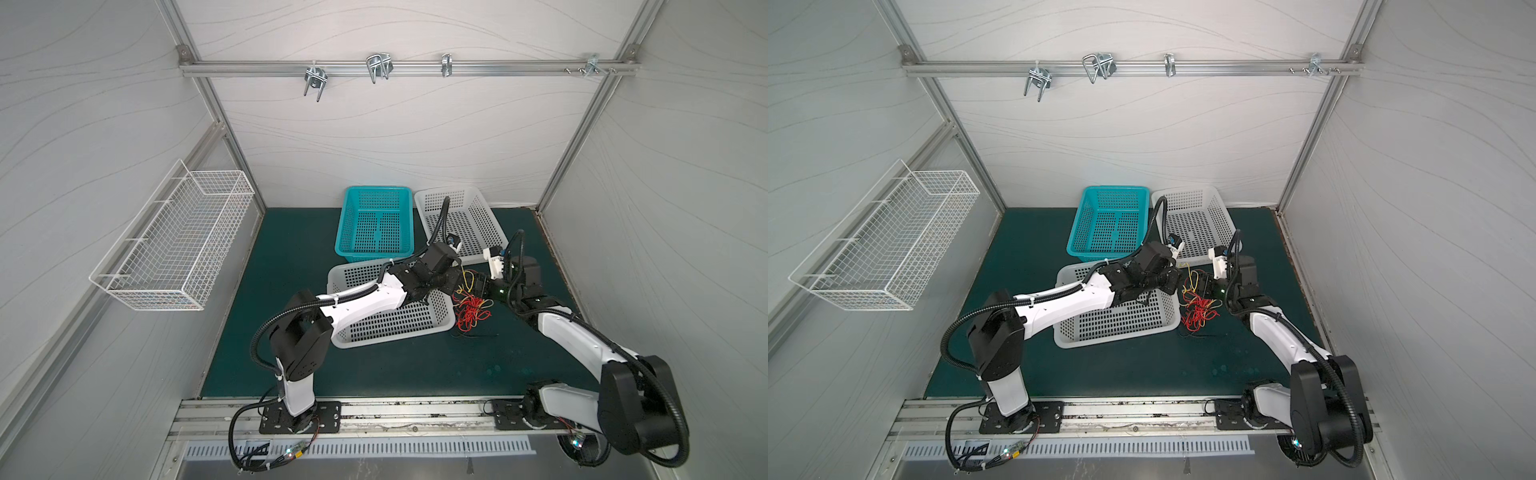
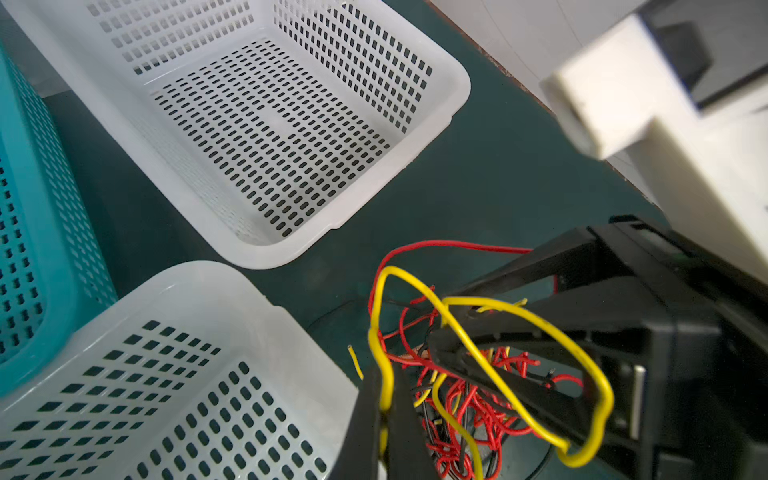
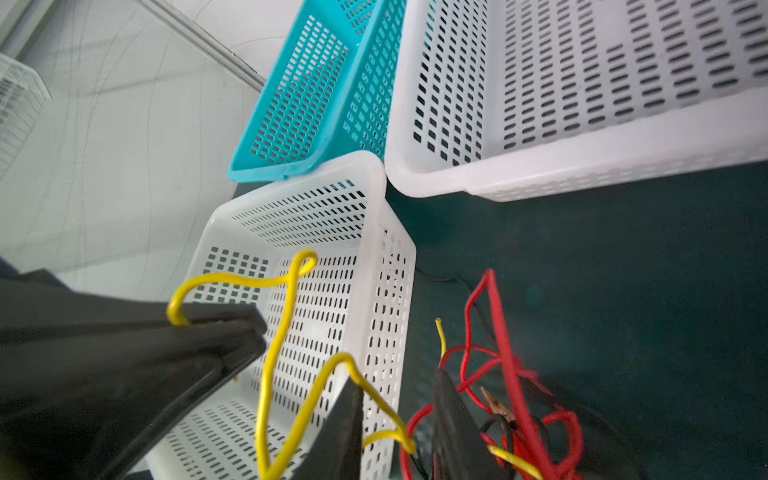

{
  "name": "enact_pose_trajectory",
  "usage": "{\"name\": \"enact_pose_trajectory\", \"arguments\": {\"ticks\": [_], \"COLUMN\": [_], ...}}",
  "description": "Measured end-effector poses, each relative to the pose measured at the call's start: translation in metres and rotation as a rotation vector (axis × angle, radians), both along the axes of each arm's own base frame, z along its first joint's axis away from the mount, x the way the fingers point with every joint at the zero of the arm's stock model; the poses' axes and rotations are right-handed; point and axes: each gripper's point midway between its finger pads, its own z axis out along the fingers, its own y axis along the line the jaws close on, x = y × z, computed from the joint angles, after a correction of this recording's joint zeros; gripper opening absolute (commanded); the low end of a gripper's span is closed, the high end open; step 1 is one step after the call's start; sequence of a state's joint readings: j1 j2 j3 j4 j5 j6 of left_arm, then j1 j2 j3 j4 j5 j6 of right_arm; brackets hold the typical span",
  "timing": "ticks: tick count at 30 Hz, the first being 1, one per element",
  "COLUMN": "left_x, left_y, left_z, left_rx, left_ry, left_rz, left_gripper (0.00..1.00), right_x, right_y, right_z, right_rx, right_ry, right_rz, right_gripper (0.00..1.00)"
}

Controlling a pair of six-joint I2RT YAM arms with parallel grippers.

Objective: Untangle the cables

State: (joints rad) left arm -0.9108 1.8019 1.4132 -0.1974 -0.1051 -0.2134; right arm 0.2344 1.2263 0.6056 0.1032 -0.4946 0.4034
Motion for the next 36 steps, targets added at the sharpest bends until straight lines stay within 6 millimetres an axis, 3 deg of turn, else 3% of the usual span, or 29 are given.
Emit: {"name": "enact_pose_trajectory", "arguments": {"ticks": [4, 10, 25, 29, 36], "left_x": [0.0, 0.002, 0.011, 0.013, 0.01], "left_y": [0.0, 0.004, 0.036, 0.048, 0.07], "left_z": [0.0, 0.005, 0.014, 0.025, 0.027], "left_rx": [0.0, -0.001, 0.071, 0.093, 0.123], "left_ry": [-0.001, -0.023, -0.136, -0.182, -0.205], "left_rz": [0.0, 0.018, 0.132, 0.17, 0.212], "left_gripper": [0.0, 0.0, 0.0, 0.0, 0.0], "right_x": [0.003, 0.011, 0.011, 0.009, 0.01], "right_y": [-0.001, -0.014, -0.081, -0.09, -0.096], "right_z": [-0.008, -0.017, -0.026, -0.029, -0.016], "right_rx": [-0.003, -0.071, -0.328, -0.37, -0.401], "right_ry": [0.028, 0.029, 0.048, 0.063, 0.034], "right_rz": [-0.018, -0.107, -0.429, -0.467, -0.495], "right_gripper": [0.0, 0.0, 0.0, 0.0, 0.0]}}
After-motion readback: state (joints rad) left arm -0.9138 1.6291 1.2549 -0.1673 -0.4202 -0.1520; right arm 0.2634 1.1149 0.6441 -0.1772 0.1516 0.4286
